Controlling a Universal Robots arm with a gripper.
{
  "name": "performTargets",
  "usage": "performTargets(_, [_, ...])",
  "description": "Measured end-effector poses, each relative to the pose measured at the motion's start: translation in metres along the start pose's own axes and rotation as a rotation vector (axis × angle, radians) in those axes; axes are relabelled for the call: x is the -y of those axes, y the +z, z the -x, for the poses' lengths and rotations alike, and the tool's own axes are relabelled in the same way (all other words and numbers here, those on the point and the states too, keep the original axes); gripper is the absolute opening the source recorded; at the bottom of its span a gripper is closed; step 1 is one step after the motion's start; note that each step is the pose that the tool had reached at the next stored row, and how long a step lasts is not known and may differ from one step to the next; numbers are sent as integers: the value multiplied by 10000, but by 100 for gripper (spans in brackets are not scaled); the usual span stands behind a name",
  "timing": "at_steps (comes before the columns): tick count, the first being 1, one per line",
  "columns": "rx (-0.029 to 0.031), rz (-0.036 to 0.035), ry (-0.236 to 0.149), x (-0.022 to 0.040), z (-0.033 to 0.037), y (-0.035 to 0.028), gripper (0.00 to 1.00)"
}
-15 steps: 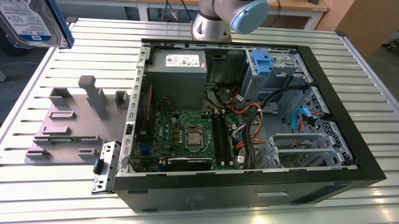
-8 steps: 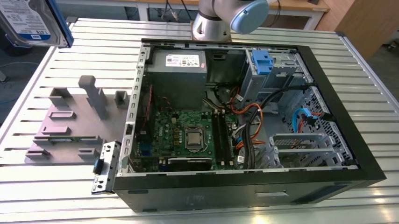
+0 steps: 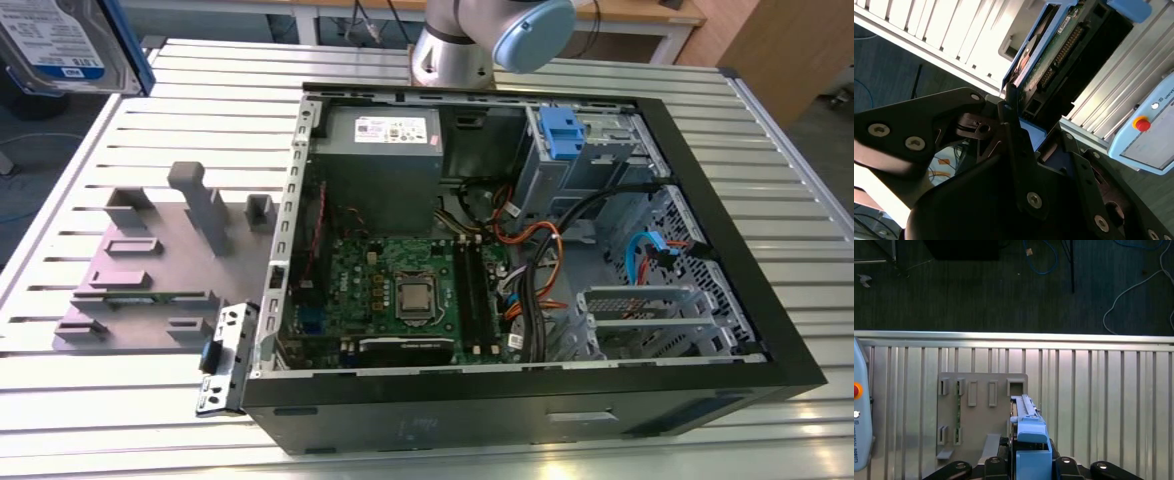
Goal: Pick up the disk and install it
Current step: 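Pick up the disk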
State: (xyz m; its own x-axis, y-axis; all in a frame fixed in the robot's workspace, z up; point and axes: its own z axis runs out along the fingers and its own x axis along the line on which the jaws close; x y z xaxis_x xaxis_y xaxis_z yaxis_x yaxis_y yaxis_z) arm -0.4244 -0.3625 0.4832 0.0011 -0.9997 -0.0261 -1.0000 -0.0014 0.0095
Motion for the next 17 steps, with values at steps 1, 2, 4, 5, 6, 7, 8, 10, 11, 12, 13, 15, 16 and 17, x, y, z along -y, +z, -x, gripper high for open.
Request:
performTargets(1, [0, -1, 0, 0, 0, -2, 37])
performTargets(2, [0, -1, 0, 0, 0, -4, 37])
performTargets(4, [0, -1, 0, 0, 0, -7, 37])
performTargets(5, [1, 0, 0, 0, 0, -9, 37])
performTargets(6, [0, 0, 0, 0, 0, -11, 37])
performTargets(7, [0, 0, 0, 0, 1, -13, 37])
performTargets(8, [0, 0, 0, 0, 1, -14, 37])
performTargets(10, [0, 0, 0, 0, 1, -18, 37])
performTargets(11, [0, 0, 0, 0, 1, -20, 37])
performTargets(12, [0, 0, 0, 0, 1, -22, 37])
performTargets(13, [0, -1, 0, 0, 1, -24, 37])
performTargets(15, [0, -1, 0, 0, 1, -28, 37])
performTargets(16, [0, -1, 0, 0, 1, -30, 37])
performTargets(17, [0, -1, 0, 0, 1, -33, 37])
